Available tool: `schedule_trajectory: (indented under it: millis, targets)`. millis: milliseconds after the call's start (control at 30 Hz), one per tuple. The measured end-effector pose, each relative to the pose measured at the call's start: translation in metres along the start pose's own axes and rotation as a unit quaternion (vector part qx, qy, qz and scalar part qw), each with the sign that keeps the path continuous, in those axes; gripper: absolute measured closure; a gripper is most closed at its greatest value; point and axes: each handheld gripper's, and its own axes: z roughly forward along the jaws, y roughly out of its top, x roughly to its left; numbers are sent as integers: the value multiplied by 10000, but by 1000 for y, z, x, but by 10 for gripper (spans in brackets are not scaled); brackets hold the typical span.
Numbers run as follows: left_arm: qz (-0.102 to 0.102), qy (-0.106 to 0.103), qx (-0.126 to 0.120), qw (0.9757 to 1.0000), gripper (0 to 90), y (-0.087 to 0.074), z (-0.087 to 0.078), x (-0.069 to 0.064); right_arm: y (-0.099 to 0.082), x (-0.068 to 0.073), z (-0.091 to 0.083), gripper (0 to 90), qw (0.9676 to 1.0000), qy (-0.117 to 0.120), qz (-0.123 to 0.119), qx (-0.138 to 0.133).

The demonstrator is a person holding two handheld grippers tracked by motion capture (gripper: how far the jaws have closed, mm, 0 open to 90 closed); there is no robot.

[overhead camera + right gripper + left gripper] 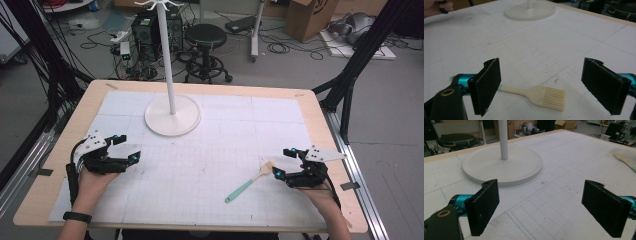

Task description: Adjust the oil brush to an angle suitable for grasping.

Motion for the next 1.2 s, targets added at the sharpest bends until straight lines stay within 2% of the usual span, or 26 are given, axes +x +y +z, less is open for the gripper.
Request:
schedule_trajectory:
  millis: [67,100,133,167,200,233,267,300,333,367,433,467,500,567,600,633,667,700,767,800,833,867,967,1067,1100,1200]
  targets:
    - [-1,1,-5,10000,151,0,0,0,-2,5,2,182,9999,113,-26,59]
    - [-3,7,-8,10000,152,0,1,0,-3,10,3,235,9996,224,-67,124]
    - [7,4,-2,10000,152,0,1,0,-3,10,3,235,9996,224,-67,124]
    - [10,17,-12,10000,153,0,2,0,-5,15,6,296,9990,365,-137,210]
    - [10,17,-12,10000,153,0,2,0,-5,15,6,296,9990,365,-137,210]
    - [6,27,-5,10000,153,0,2,0,-6,22,11,368,9972,578,-286,383]
    - [6,27,-5,10000,153,0,2,0,-6,22,11,368,9972,578,-286,383]
    - [8,35,-14,10000,153,0,2,0,-7,27,15,441,9958,687,-383,478]
    - [-1,32,8,10000,153,0,3,0,-7,27,15,441,9958,687,-383,478]
    - [12,40,9,10000,154,0,3,0,-8,33,20,508,9935,851,-481,590]
    - [5,34,3,10000,154,0,2,0,-8,36,23,536,9923,912,-533,646]
    - [5,33,7,10000,154,0,2,1,-8,39,26,569,9906,1019,-588,694]
    - [1,45,12,10000,154,0,2,1,-8,47,33,648,9871,1173,-716,827]
    - [-5,43,13,10000,155,0,2,1,-7,53,40,720,9829,1333,-861,939]
    - [2,38,19,10000,155,0,2,1,-7,53,40,720,9829,1333,-861,939]
    - [13,31,20,10000,155,0,2,1,-7,57,43,758,9813,1397,-901,970]
    - [-2,33,20,10000,155,0,2,0,-7,59,45,800,9789,1497,-953,1013]
    - [2,35,22,10000,155,0,3,0,-7,64,50,852,9749,1641,-1062,1068]
    - [0,31,25,10000,155,0,3,0,-7,68,54,879,9714,1750,-1099,1167]
    - [-4,34,26,10000,155,0,2,0,-7,68,54,879,9714,1750,-1099,1167]
    - [-15,47,23,10000,155,0,2,1,-7,74,58,893,9671,1843,-1176,1299]
    - [-21,45,18,10000,155,0,2,1,-7,74,58,893,9671,1843,-1176,1299]
    - [-15,44,25,10000,155,0,3,0,-7,78,63,895,9638,1933,-1223,1371]
    - [13,45,61,10000,155,0,3,0,-6,79,66,895,9628,1944,-1252,1396]
    - [-3,34,48,10000,155,-1,4,0,-6,80,69,896,9609,1959,-1291,1471]
    - [9,31,43,10000,155,0,3,0,-7,80,72,897,9594,1963,-1335,1527]
